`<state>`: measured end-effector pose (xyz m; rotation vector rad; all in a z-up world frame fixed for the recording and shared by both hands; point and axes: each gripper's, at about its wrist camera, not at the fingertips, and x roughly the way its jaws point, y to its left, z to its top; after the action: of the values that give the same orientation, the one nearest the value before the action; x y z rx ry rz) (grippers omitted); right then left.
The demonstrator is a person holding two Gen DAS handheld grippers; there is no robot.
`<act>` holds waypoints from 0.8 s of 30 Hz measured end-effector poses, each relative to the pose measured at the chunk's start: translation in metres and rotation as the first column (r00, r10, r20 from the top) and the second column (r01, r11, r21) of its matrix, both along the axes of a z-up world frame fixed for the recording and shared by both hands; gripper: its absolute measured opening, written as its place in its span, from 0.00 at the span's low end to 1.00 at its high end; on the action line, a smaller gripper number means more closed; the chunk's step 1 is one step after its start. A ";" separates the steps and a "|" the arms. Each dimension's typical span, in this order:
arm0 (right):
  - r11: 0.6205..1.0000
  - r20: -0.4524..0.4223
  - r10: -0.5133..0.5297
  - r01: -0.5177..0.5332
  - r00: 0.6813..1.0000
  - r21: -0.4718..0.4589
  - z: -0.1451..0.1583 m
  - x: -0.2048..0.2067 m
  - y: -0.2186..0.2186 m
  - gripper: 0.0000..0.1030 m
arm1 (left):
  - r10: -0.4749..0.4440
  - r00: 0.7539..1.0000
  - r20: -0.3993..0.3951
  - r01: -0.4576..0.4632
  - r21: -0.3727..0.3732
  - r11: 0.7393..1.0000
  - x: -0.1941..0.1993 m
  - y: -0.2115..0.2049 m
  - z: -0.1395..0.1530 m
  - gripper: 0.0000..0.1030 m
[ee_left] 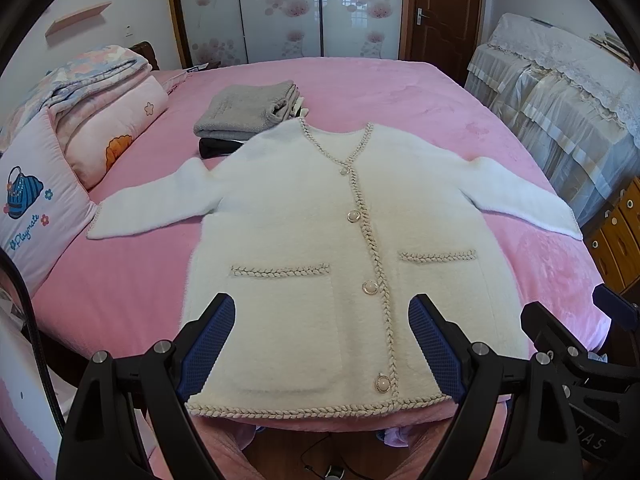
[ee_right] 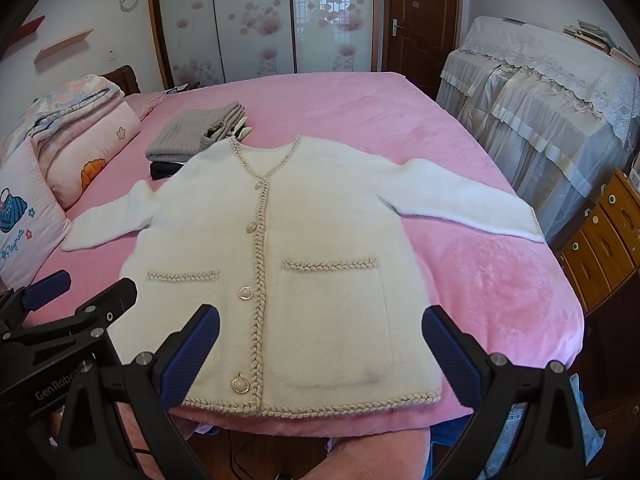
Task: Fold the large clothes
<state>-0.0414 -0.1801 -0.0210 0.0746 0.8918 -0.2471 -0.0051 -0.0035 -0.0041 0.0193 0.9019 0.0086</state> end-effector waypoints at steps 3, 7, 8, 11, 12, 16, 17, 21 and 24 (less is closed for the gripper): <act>1.000 -0.001 0.000 0.000 1.000 0.000 0.000 0.000 0.001 0.99 | 0.000 1.000 0.000 0.000 0.001 1.000 -0.001 0.002 -0.001 0.85; 1.000 -0.001 -0.001 0.001 1.000 -0.003 0.000 0.000 0.001 0.99 | 0.000 1.000 -0.003 0.000 0.002 1.000 -0.001 -0.001 -0.002 0.85; 1.000 0.000 -0.001 0.001 1.000 -0.003 0.000 -0.001 0.001 0.99 | 0.000 1.000 -0.004 0.000 0.001 1.000 0.000 -0.002 -0.003 0.85; 1.000 -0.001 0.000 0.000 1.000 -0.002 0.000 -0.001 0.000 0.99 | 0.000 1.000 -0.004 0.000 0.002 1.000 0.000 -0.004 -0.004 0.85; 1.000 0.000 0.000 0.000 1.000 -0.002 -0.001 -0.001 0.000 0.99 | 0.001 1.000 -0.004 -0.001 0.002 1.000 0.000 -0.005 -0.004 0.85; 1.000 0.000 0.002 -0.002 1.000 0.000 0.000 -0.001 -0.001 0.99 | 0.003 1.000 -0.003 -0.003 0.002 1.000 0.000 0.001 -0.002 0.85; 1.000 -0.001 0.000 0.000 1.000 0.000 0.000 0.000 0.000 0.99 | 0.005 1.000 -0.002 -0.005 0.002 1.000 0.000 0.000 -0.002 0.85; 1.000 0.000 0.000 0.000 1.000 0.000 -0.001 0.000 0.000 0.99 | 0.007 1.000 -0.003 -0.007 0.002 1.000 0.001 0.003 -0.001 0.85; 1.000 -0.002 0.000 0.000 1.000 -0.001 -0.001 0.000 0.000 0.99 | 0.008 1.000 -0.005 -0.008 0.003 1.000 0.001 0.003 -0.001 0.85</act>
<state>-0.0414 -0.1797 -0.0216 0.0731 0.8941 -0.2482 -0.0044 -0.0002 -0.0053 0.0188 0.9070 0.0178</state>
